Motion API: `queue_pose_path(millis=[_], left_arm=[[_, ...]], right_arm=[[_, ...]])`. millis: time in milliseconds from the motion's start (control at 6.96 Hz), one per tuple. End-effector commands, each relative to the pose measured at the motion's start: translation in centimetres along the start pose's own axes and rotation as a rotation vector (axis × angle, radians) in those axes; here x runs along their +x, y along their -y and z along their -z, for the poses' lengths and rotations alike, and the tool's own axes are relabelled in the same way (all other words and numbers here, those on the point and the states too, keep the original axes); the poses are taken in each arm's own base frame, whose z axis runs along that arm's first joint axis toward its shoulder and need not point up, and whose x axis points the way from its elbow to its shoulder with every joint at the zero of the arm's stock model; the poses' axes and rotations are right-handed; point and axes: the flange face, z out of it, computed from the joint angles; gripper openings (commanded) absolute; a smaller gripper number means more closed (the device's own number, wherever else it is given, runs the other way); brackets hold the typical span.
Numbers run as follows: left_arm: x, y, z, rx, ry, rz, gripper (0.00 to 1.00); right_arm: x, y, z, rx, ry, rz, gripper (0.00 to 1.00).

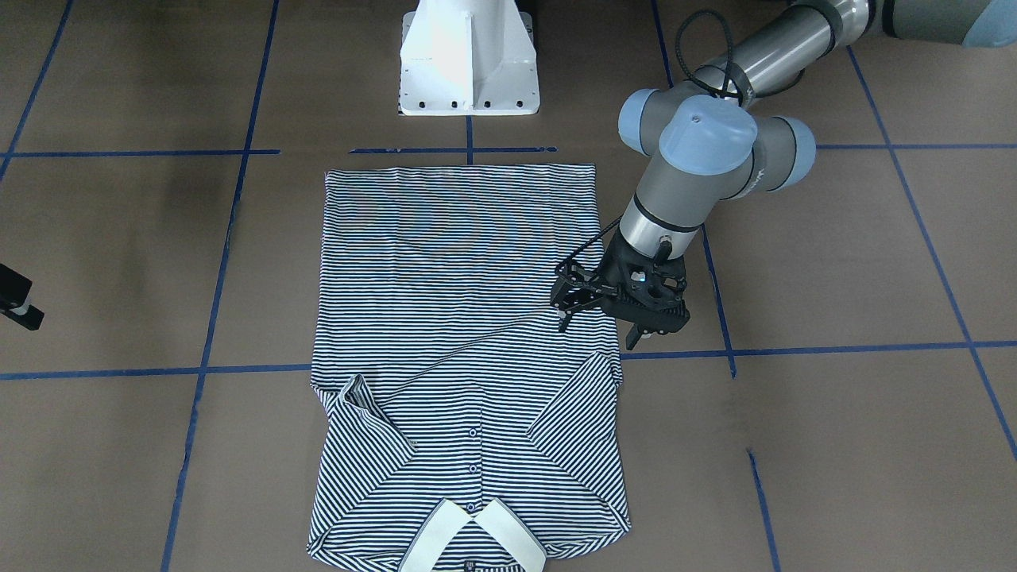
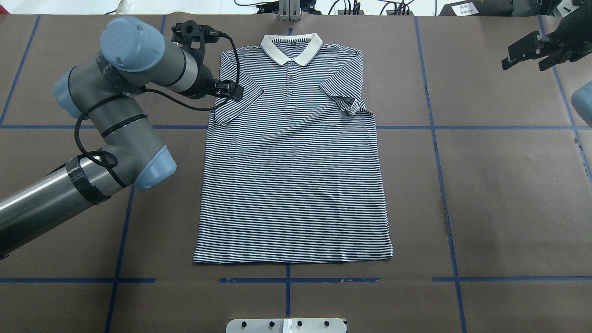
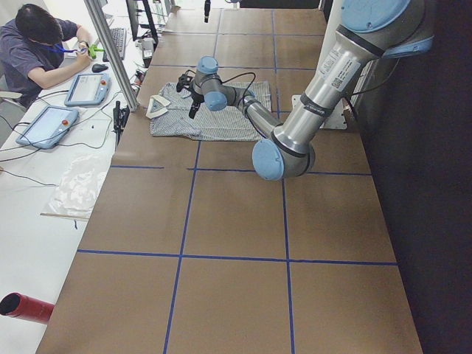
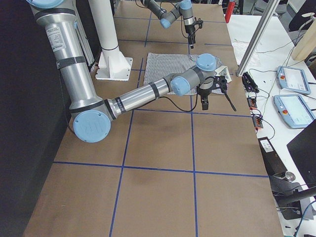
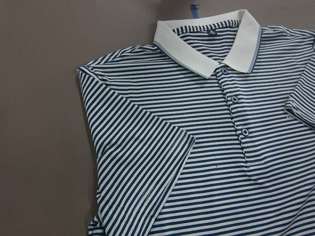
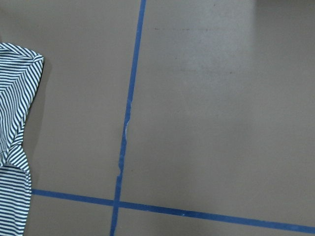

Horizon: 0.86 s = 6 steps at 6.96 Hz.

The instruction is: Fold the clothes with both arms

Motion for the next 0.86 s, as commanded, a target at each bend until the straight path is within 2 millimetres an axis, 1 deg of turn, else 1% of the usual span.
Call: queue_pose_path(millis=[0, 144, 287, 431, 574, 718], left_arm=[[-0.7, -4.6, 1.2, -0.022, -0.025, 0.000, 1.00], [-1.6, -7.1, 1.4, -0.036, -0.029, -0.009, 1.00], [-1.1, -9.2, 1.6, -0.052, -0.043, -0.008, 1.00], [-0.6, -10.7, 1.8, -0.058, -0.050, -0.006, 1.00], [-0.5, -13.3, 3.1, -0.073, -0.069, 0.023, 1.00], [0.1, -16.4, 5.2, -0.097, -0.097, 0.086, 1.00]], right_arm=[[-5.7, -10.0, -0.4, 0.008, -0.017, -0.108, 1.00], [-6.2, -15.7, -1.2, 0.009, 0.013, -0.102, 1.00], [-6.1, -20.2, -3.2, 0.045, 0.079, -0.141, 1.00], [-8.1, -23.8, -5.7, 0.057, 0.087, -0.212, 0.99], [-10.7, -26.7, -8.2, 0.078, 0.067, -0.246, 0.96], [-13.2, -29.5, -8.7, 0.032, 0.091, -0.303, 0.89]])
